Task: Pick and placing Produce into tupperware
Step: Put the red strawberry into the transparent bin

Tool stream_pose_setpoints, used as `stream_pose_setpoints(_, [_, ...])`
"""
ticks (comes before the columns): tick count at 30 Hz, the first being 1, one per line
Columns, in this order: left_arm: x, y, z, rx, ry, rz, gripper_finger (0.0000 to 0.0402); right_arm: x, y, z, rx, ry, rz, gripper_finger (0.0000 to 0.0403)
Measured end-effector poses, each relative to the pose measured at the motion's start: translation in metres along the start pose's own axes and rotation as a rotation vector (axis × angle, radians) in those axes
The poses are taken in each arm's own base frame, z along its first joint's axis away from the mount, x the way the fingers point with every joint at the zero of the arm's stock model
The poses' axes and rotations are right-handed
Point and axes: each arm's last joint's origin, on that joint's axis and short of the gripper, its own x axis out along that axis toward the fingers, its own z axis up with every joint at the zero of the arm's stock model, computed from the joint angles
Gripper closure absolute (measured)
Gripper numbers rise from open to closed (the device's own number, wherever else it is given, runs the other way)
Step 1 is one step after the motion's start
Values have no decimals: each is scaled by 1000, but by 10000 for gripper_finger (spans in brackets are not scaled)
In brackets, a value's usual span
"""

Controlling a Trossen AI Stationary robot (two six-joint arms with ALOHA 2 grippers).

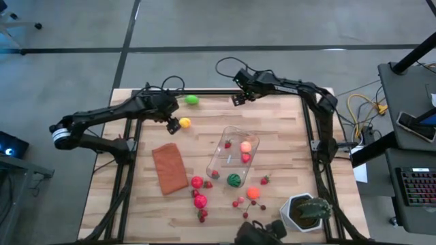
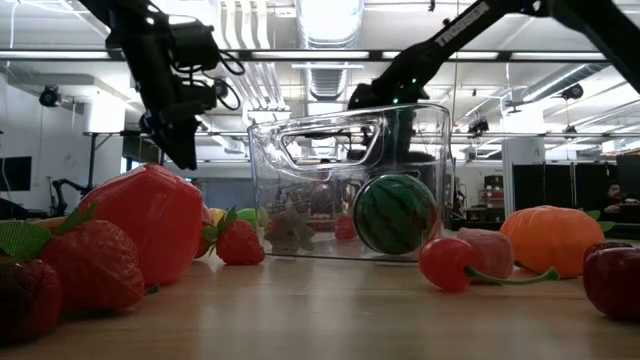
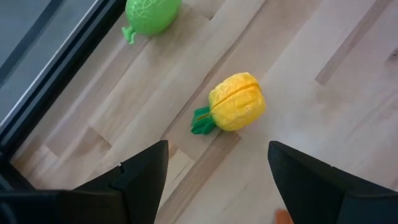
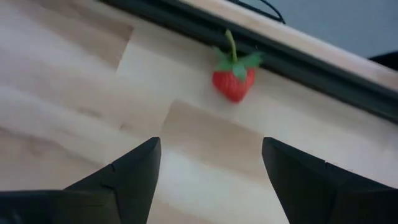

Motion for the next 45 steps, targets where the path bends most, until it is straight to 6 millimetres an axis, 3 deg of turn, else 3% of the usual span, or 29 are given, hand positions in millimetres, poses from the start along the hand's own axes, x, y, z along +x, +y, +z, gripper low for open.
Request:
stream_pose_setpoints(12, [5, 1, 4, 19, -11, 11, 141, 39, -15, 39, 79, 53, 30, 135])
stream_pose_setpoints(21, [6, 8, 4, 19, -11, 30, 141, 59, -18, 37, 97, 160, 19, 142])
stream_pose_setpoints(27, [7, 13, 5, 40, -14, 40, 141, 60, -19, 38, 109, 131, -15, 160])
stream_pose_setpoints(40, [8, 22, 5, 148, -7, 64, 141, 61, -23, 40, 106, 135, -14, 258])
stream_pose_setpoints(45, [12, 26, 6, 188, -33, 77, 141, 54, -20, 39, 94, 138, 10, 270])
